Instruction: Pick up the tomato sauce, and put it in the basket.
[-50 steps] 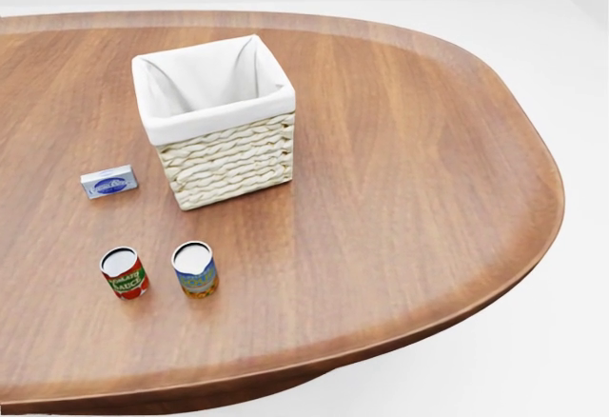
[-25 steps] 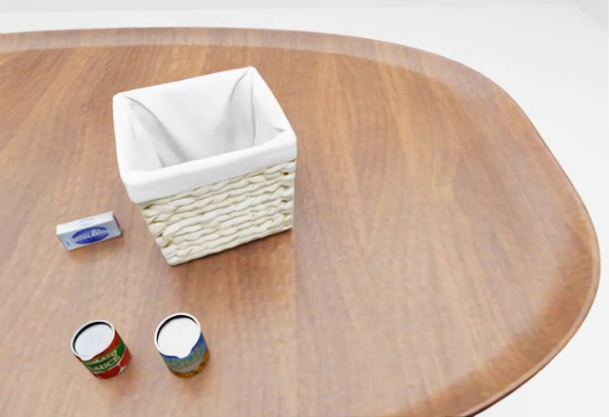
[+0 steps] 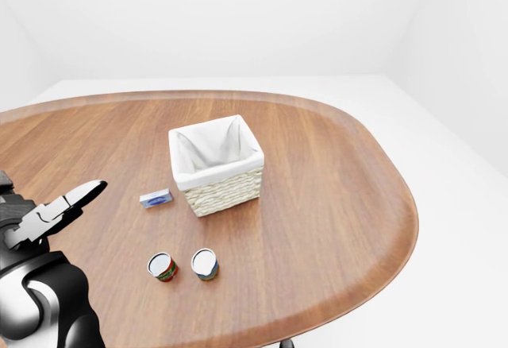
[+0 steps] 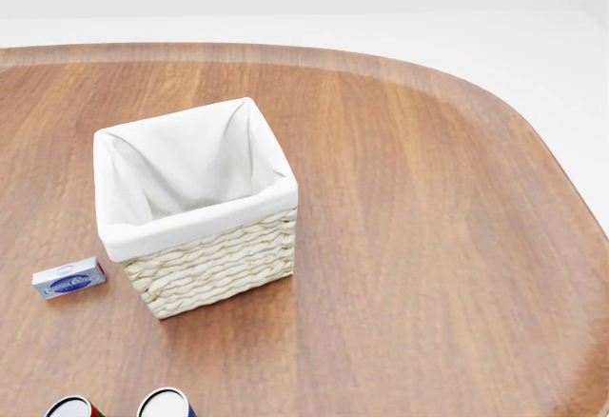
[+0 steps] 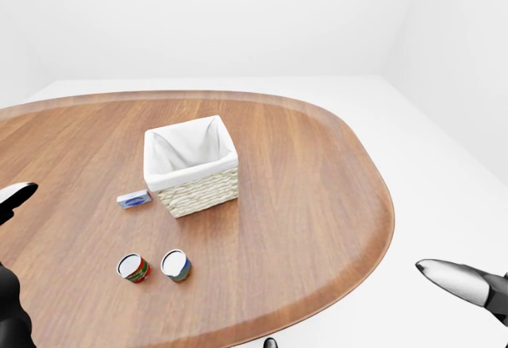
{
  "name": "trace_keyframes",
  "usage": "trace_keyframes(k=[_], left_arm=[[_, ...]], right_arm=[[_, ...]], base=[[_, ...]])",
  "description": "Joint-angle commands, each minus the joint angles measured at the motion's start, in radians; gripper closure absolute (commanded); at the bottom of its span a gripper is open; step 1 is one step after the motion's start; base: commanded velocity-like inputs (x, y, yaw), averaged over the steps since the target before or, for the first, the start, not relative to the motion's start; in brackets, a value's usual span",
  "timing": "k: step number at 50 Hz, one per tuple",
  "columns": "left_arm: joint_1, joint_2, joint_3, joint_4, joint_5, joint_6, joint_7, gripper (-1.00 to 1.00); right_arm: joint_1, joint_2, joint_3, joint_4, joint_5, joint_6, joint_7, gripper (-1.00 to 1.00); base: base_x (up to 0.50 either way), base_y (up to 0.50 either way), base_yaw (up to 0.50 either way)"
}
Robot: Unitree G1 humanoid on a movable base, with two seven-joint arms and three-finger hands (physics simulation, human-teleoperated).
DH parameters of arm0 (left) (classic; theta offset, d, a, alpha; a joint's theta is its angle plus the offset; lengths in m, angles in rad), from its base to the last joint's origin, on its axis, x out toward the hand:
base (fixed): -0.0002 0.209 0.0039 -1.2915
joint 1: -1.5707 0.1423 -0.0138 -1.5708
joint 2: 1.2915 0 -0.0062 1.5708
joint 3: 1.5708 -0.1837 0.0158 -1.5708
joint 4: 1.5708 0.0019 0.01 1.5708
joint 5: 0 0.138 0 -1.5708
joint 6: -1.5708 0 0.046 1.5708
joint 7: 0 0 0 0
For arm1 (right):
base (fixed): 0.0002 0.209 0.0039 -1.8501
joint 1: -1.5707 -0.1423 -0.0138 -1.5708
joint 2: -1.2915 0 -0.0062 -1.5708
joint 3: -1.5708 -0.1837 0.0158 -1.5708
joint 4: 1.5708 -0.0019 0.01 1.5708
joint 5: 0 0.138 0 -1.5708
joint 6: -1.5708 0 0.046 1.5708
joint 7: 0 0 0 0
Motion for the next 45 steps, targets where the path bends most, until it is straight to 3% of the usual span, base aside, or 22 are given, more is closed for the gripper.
trace_keyframes(k=[1, 6, 10, 11, 20, 26, 30, 32, 38, 45], left_arm=[[0.0, -0.001, -0.008, 0.005, 0.009, 0.0, -0.002, -1.0], [-0.005, 0.008, -0.034, 0.027, 0.031, 0.0, -0.026, -1.0], [-0.011, 0.003, -0.134, 0.099, 0.105, 0.0, -0.106, -1.0], [-0.007, 0.018, -0.198, 0.13, 0.169, 0.0, -0.152, -1.0], [0.012, -0.008, -0.307, 0.175, 0.475, 0.0, -0.316, -1.0], [0.06, -0.001, -0.41, 0.201, 0.81, 0.0, -0.406, -1.0], [0.072, -0.02, -0.402, 0.188, 0.938, 0.0, -0.449, -1.0], [0.111, -0.007, -0.428, 0.155, 1.074, 0.0, -0.507, -1.0], [0.189, -0.03, -0.412, 0.08, 1.267, 0.0, -0.665, -1.0], [0.226, -0.071, -0.346, 0.039, 1.388, 0.0, -0.739, -1.0]], right_arm=[[0.004, 0.001, -0.006, 0.0, 0.011, 0.0, -0.006, -1.0], [0.006, 0.001, -0.005, 0.002, 0.012, 0.0, -0.006, -1.0], [0.007, 0.006, 0.004, 0.005, 0.003, 0.0, -0.001, -1.0], [0.009, 0.006, 0.0, 0.003, 0.007, 0.0, 0.0, -1.0], [0.008, 0.007, 0.002, 0.007, 0.002, 0.0, 0.003, -1.0], [0.008, 0.008, 0.003, 0.008, 0.001, 0.0, 0.004, -1.0], [0.009, 0.007, -0.001, 0.007, 0.006, 0.0, 0.003, -1.0], [0.008, 0.007, 0.004, 0.006, 0.0, 0.0, 0.002, -1.0], [0.007, 0.008, 0.006, 0.006, -0.003, 0.0, 0.002, -1.0], [0.006, 0.004, 0.003, 0.003, 0.003, 0.0, -0.002, -1.0]], base=[[0.0, 0.0, 0.0], [0.0, 0.0, 0.0], [0.0, 0.0, 0.0], [0.0, 0.0, 0.0], [0.0, 0.0, 0.0], [0.0, 0.0, 0.0], [0.0, 0.0, 0.0], [0.0, 0.0, 0.0], [0.0, 0.0, 0.0], [0.0, 0.0, 0.0]])
